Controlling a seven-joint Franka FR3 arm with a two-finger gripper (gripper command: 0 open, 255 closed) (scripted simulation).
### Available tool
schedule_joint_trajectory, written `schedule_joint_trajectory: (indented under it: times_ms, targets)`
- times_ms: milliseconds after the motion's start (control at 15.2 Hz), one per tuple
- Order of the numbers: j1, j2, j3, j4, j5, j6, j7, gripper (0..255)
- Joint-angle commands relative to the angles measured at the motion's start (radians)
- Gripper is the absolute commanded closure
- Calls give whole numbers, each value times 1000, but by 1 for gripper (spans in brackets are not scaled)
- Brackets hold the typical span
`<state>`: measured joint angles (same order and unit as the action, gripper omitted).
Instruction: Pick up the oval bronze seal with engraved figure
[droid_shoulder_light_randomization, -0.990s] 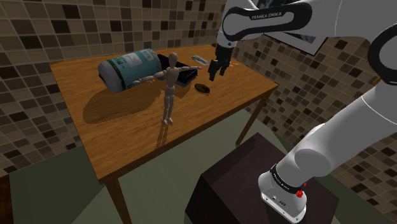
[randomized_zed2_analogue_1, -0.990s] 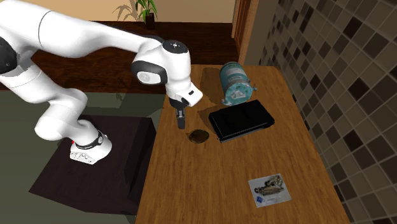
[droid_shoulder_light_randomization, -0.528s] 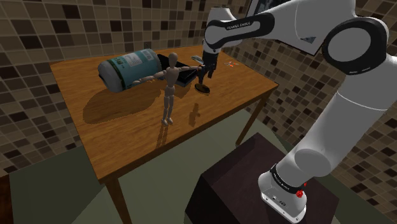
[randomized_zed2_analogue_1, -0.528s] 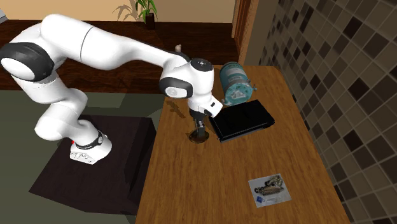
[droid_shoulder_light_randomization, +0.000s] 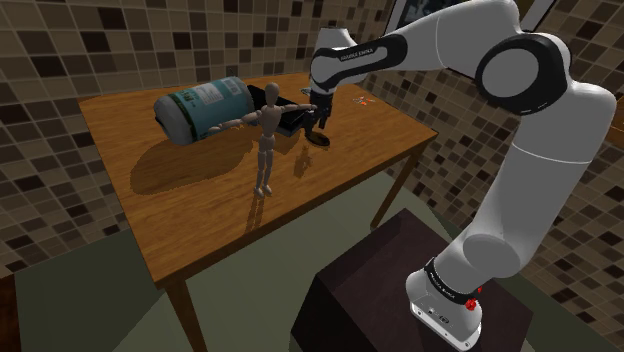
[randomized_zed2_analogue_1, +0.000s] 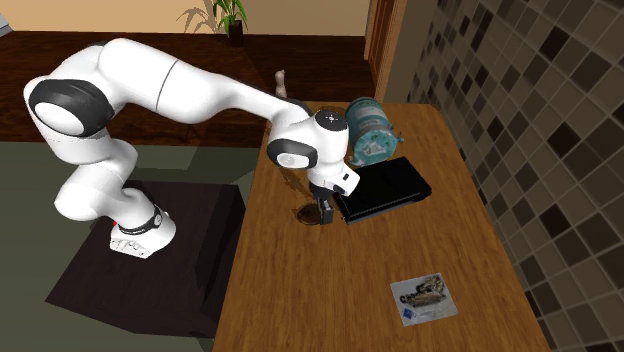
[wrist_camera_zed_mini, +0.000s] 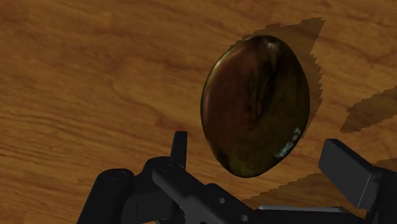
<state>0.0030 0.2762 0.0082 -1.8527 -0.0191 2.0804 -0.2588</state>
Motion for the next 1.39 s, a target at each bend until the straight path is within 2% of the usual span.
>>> schedule_joint_trajectory:
  times_ms: [0,132,198,792,1320]
  targets:
    - [1,13,0,-19,-1,32,2,0]
    - [1,13,0,-20,-1,32,2,0]
    - [1,12,0,-21,-1,34,2,255]
    - [1,13,0,-19,-1,32,2,255]
    - [1,-30,1,33,1,-63,0,255]
